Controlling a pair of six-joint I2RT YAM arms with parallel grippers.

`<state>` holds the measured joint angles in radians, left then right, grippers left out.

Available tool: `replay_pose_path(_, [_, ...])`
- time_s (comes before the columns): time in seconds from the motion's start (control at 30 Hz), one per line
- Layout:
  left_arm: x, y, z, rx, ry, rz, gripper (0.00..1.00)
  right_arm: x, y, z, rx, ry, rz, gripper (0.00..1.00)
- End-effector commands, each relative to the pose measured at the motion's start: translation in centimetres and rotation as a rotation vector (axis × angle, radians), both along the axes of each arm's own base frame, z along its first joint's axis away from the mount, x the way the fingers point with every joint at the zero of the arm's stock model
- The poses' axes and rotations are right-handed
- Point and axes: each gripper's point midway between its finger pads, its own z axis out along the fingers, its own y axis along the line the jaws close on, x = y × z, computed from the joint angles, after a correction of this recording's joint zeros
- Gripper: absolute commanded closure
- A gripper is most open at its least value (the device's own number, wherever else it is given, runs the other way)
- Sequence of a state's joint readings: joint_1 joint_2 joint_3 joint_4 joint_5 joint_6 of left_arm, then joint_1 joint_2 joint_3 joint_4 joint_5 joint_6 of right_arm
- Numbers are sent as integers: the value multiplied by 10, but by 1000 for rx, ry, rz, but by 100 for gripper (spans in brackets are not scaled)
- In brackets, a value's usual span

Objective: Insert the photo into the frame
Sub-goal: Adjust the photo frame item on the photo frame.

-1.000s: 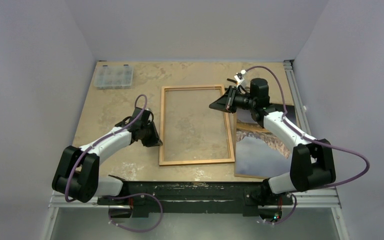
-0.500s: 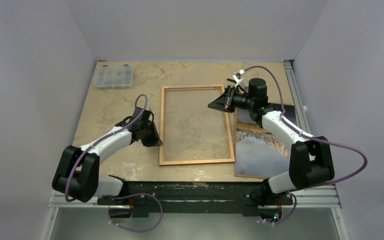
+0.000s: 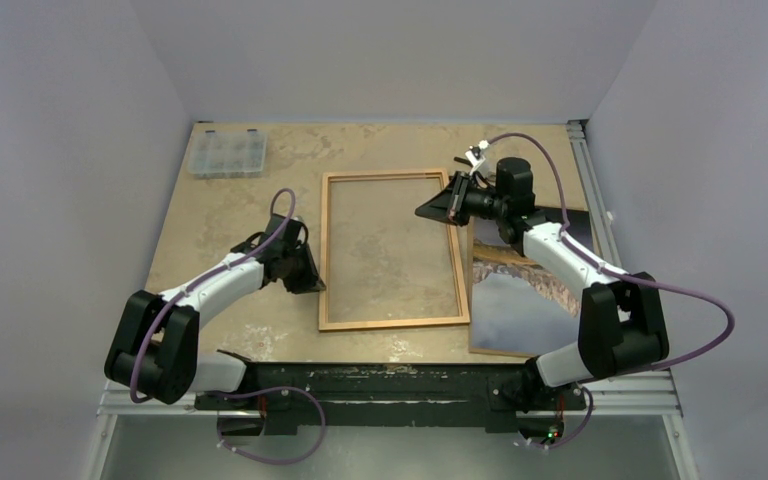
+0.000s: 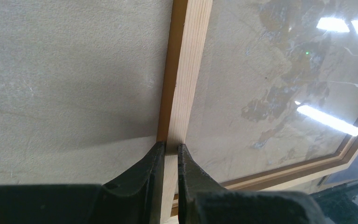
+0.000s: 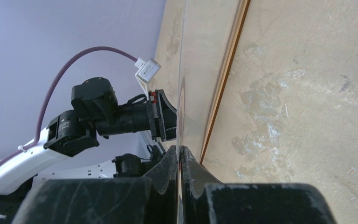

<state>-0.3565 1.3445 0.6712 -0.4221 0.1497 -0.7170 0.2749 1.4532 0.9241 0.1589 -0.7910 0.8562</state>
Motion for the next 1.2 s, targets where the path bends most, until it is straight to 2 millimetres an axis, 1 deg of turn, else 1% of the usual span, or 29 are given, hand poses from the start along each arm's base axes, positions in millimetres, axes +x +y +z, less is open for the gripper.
replay_pose_path(0.0, [-24,19,-31,125,100,-15,91,6,-1,5,-2,-27,-39,100])
replay_pose_path(0.17, [-25,19,-31,128,101,-17,91,3,-4,-5,-13,13,-62,100])
replay_pose_path(0.4, [-24,18,-31,128,100,-17,91,-2,-6,-17,-21,27,-67,100])
replay_pose_path(0.73, [-24,18,-31,133,103,-18,91,-9,-6,-25,-21,45,-59,100])
replay_pose_path(0.9, [-24,18,-32,136,105,-20,91,-9,-6,-27,-25,56,-55,100])
replay_pose_path(1.17, [-24,18,-31,138,106,-21,91,-12,-10,-53,-93,94,-44,100])
